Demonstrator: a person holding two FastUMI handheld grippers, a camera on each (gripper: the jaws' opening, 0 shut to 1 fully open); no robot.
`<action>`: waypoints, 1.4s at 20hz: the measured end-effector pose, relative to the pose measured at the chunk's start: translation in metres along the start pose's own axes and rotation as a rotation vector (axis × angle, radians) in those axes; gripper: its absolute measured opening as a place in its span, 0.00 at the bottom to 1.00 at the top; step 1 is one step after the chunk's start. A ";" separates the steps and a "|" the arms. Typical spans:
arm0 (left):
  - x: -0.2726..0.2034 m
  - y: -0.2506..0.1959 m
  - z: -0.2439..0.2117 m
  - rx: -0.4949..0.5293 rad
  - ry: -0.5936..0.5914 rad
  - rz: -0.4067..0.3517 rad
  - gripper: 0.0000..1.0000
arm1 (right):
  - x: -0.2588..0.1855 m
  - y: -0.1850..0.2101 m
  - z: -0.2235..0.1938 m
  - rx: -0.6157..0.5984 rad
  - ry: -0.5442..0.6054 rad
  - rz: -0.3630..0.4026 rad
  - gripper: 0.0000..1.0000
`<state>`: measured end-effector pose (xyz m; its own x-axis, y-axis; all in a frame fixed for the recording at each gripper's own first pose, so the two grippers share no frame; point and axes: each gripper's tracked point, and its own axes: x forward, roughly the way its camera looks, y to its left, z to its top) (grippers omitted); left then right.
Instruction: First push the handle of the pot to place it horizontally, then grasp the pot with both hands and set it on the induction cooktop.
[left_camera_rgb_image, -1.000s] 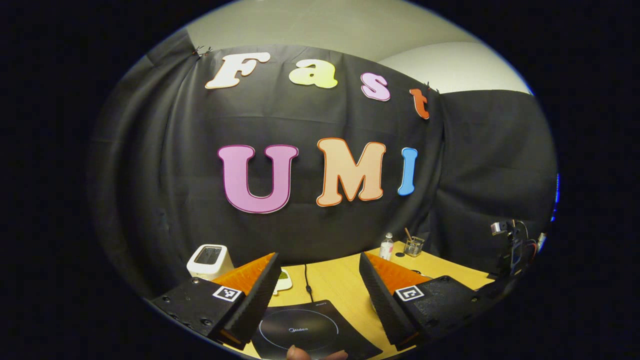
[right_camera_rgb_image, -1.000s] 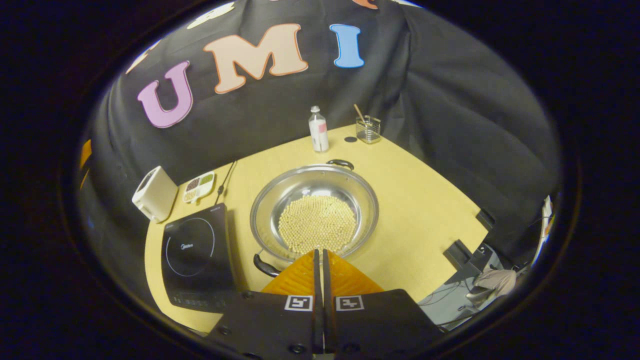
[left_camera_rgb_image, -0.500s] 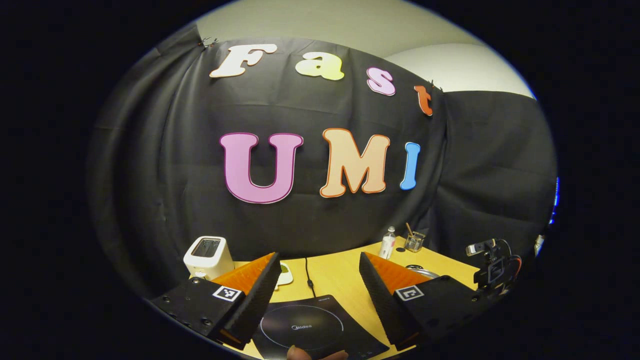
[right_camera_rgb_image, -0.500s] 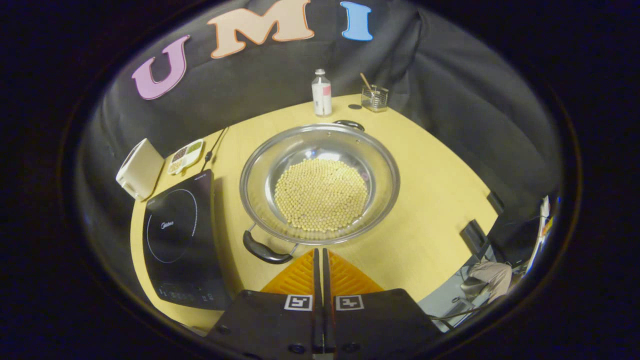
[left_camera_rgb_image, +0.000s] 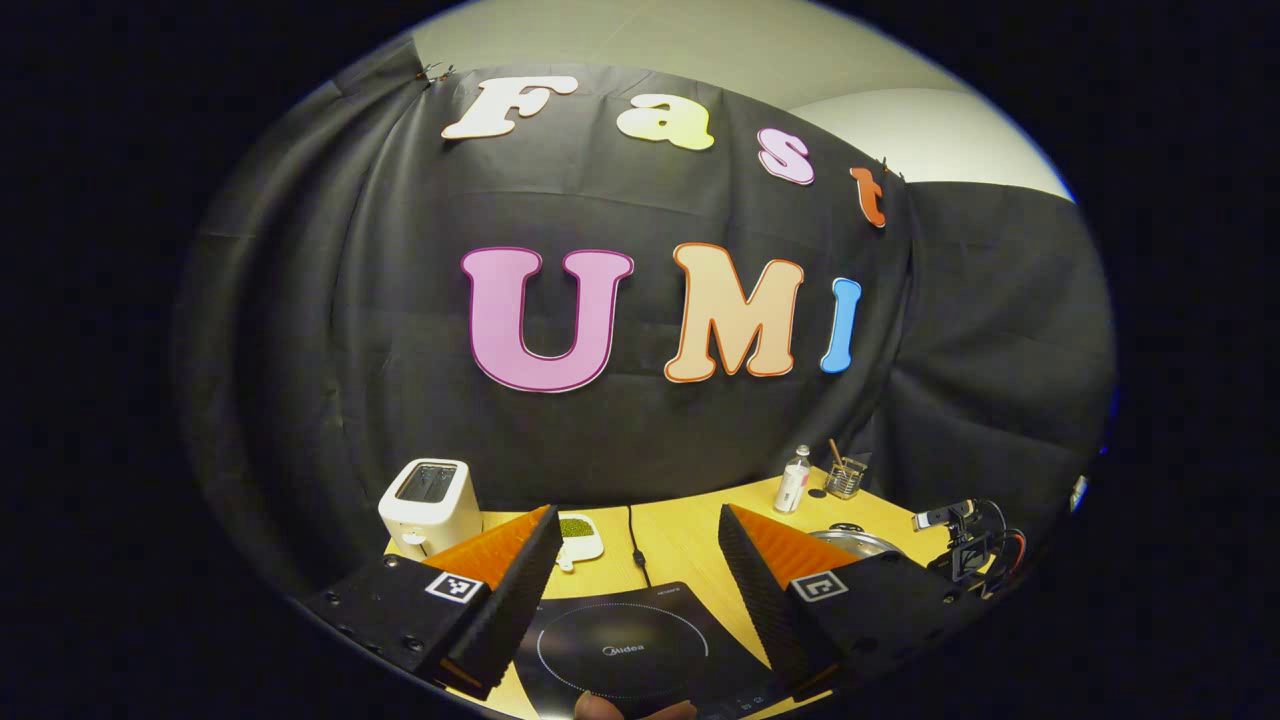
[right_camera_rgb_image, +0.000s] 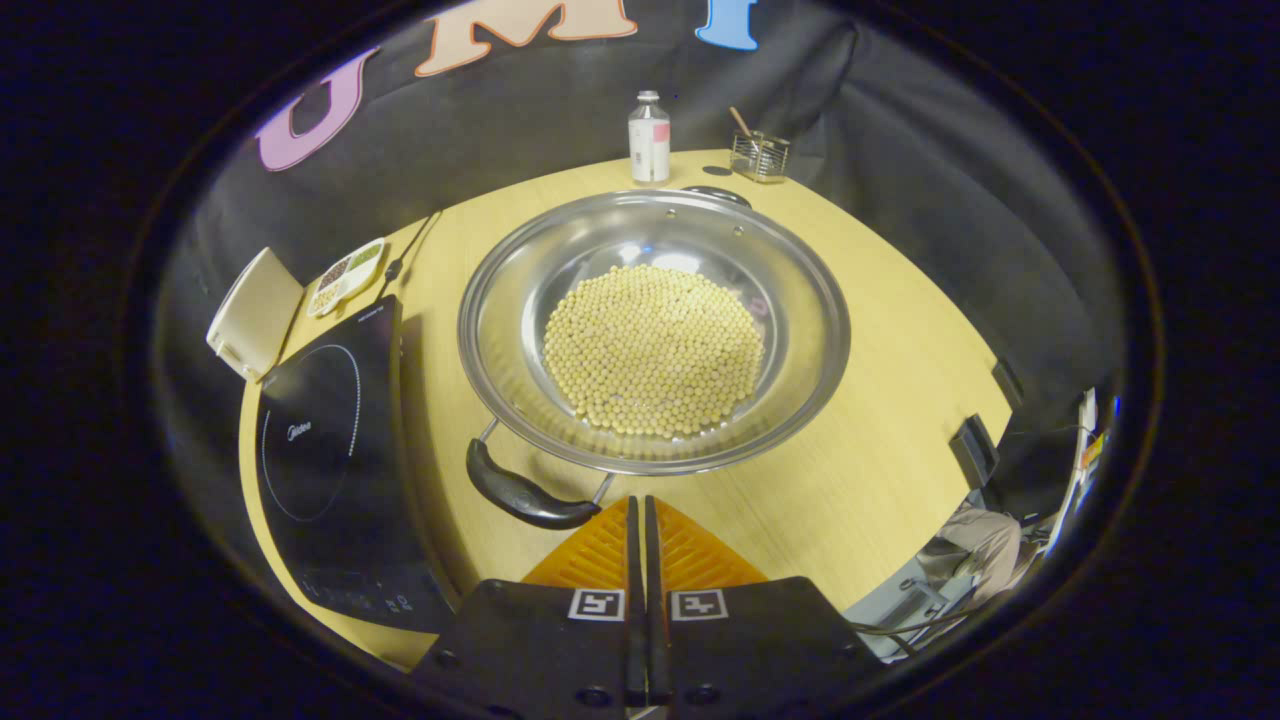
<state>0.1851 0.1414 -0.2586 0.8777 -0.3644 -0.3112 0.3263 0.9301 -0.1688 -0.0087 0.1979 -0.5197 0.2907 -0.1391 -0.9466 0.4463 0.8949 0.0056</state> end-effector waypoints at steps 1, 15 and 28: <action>0.001 0.001 -0.001 0.001 0.002 -0.001 0.96 | 0.001 0.001 0.000 -0.002 -0.001 -0.009 0.00; 0.006 0.012 -0.005 -0.016 0.008 0.012 0.95 | 0.004 0.050 0.009 0.140 0.052 0.061 0.03; -0.003 0.020 0.001 0.000 0.002 0.062 0.95 | 0.015 0.102 0.029 0.367 0.113 0.163 0.02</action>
<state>0.1891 0.1607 -0.2602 0.8955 -0.3063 -0.3229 0.2714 0.9508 -0.1492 0.0654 0.2746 -0.5243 0.2973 0.0578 -0.9530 0.6801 0.6878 0.2539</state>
